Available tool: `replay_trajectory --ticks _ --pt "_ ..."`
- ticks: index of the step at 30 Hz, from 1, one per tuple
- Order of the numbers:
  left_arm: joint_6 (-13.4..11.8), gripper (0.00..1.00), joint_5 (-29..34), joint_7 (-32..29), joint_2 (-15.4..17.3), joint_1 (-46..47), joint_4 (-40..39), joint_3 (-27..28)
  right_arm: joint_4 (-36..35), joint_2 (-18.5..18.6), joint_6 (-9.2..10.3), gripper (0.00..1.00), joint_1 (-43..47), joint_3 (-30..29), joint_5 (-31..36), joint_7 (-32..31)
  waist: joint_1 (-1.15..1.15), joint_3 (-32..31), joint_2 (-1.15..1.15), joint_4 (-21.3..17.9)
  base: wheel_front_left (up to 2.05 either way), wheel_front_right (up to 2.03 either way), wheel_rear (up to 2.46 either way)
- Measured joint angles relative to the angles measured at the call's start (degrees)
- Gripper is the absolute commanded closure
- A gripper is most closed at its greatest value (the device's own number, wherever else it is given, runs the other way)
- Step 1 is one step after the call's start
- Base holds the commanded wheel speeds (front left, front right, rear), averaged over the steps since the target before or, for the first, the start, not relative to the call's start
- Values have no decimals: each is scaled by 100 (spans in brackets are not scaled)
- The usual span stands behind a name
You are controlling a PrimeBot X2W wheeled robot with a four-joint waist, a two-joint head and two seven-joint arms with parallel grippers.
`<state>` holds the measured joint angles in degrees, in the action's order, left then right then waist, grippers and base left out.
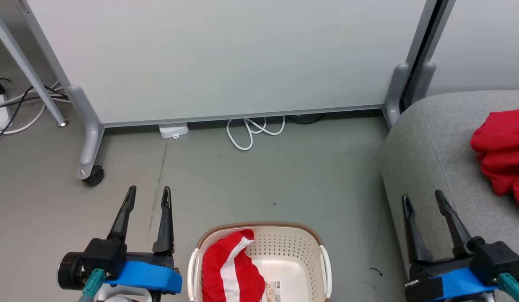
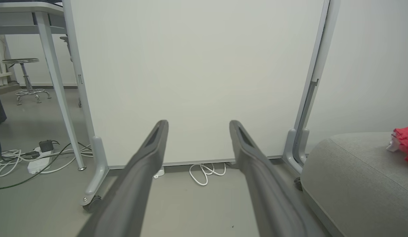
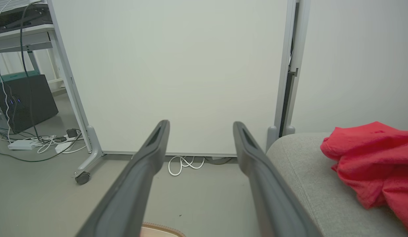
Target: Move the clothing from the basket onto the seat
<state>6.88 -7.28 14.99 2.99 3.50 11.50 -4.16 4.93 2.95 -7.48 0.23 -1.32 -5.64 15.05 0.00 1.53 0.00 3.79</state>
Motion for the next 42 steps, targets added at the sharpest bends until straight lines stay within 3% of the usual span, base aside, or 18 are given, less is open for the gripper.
replay_trajectory --ticks 12,31,42 --pt "27 0 129 1 93 660 631 -503 -26 -1 0 0 -172 54 0 0 1 294 0 -137 0 0 0" --pt "56 0 -172 0 705 2519 3021 -2304 -348 -3 0 0 -1126 105 100 0 2 1901 0 -667 0 0 0" --pt "56 0 -271 1 682 3382 4464 -3586 -550 -2 0 0 -1566 153 160 0 1 2889 0 -897 0 0 0"
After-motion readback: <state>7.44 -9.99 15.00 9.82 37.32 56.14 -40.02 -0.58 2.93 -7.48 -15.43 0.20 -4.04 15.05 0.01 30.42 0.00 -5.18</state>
